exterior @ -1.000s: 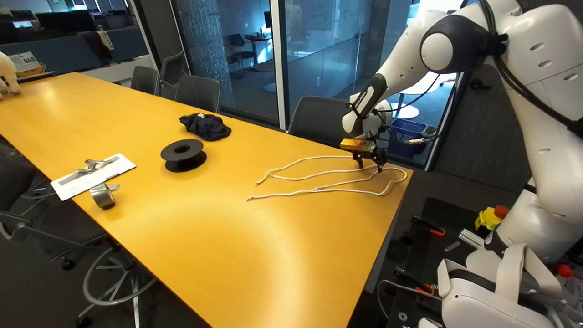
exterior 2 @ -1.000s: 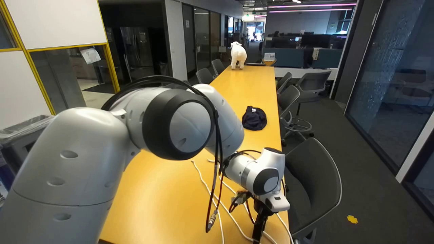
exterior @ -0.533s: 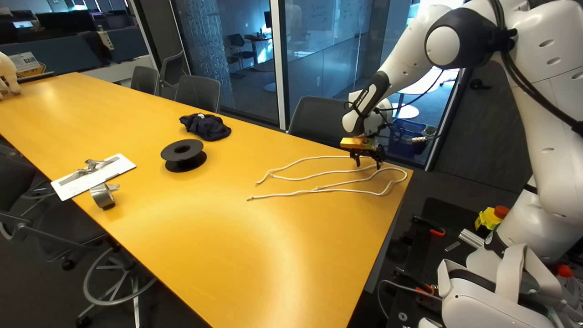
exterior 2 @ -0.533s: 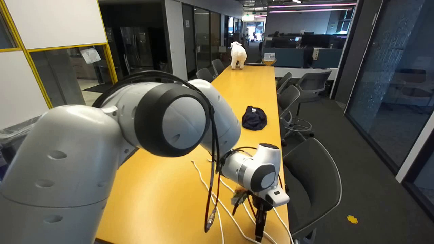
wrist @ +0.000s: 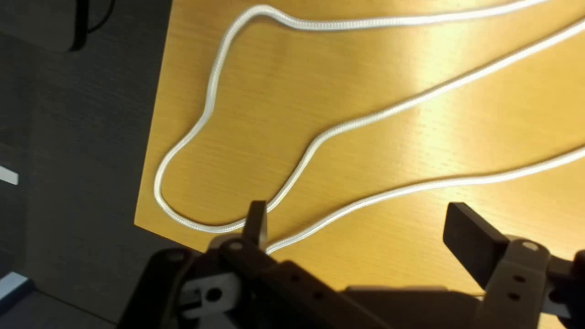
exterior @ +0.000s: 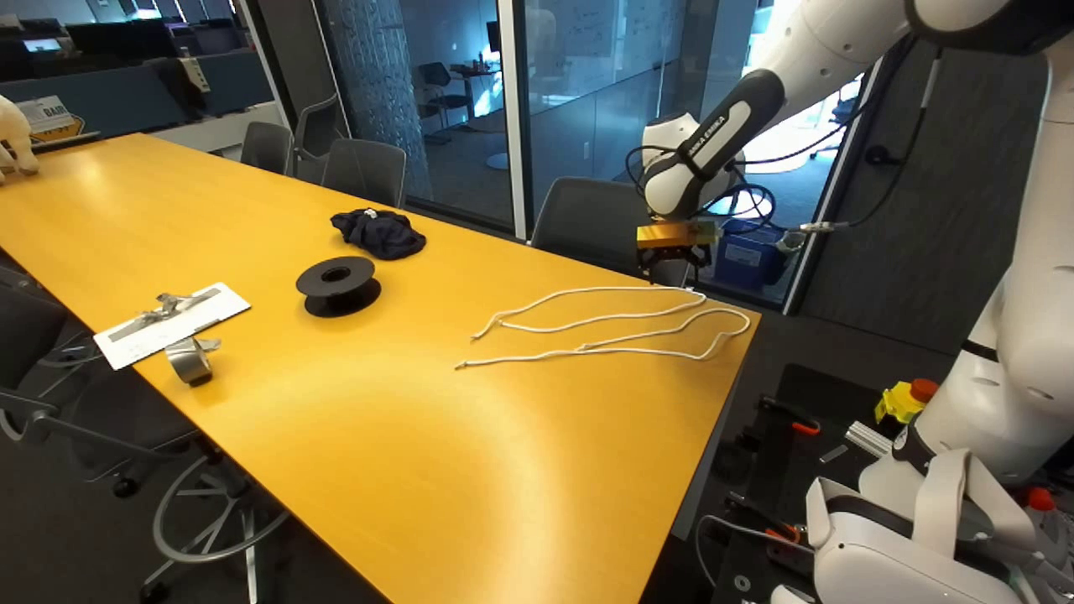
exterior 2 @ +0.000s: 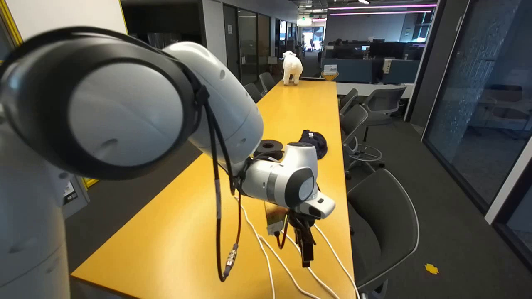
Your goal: Untangle the two ropes on the table.
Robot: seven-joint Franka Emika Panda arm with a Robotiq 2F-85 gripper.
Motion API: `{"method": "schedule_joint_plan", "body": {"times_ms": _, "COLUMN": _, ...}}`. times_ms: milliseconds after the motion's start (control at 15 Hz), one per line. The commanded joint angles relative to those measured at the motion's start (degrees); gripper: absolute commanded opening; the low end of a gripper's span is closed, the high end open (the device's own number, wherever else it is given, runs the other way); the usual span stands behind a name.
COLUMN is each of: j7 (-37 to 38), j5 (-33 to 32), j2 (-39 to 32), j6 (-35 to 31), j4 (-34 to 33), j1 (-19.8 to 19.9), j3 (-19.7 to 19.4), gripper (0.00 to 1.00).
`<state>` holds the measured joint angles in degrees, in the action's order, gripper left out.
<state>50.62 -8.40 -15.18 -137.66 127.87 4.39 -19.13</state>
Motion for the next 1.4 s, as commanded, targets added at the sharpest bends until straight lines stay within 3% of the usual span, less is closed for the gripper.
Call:
{"method": "schedule_joint_plan", "body": {"times_ms": 0, "j7": -5.3, "j5": -4.7, "j2": 14.5, "j6": 1.8, "j4": 10.4, "j1": -0.9, "j3": 2.6, "gripper": 1.0}}
{"method": "schedule_joint_plan", "body": {"times_ms": 467, "j7": -12.2, "j5": -9.9, "j2": 36.1, "j6": 13.1, "j4": 21.0, "j1": -0.7, "j3": 14.6, "gripper": 1.0}}
{"method": "schedule_joint_plan", "body": {"times_ms": 800, "j7": -21.1, "j5": -8.9, "j2": 50.4, "j6": 19.1, "j4": 24.9, "j1": -1.5, "j3": 21.7, "gripper": 1.0}}
{"method": "schedule_joint_plan", "body": {"times_ms": 1000, "j7": -28.5, "j5": -7.2, "j2": 54.7, "j6": 16.6, "j4": 25.4, "j1": -2.0, "j3": 21.8, "gripper": 1.0}}
{"method": "schedule_joint_plan", "body": {"times_ms": 1333, "j7": -39.0, "j5": 4.4, "j2": 53.3, "j6": 17.2, "j4": 22.5, "j1": -2.5, "j3": 16.3, "gripper": 1.0}}
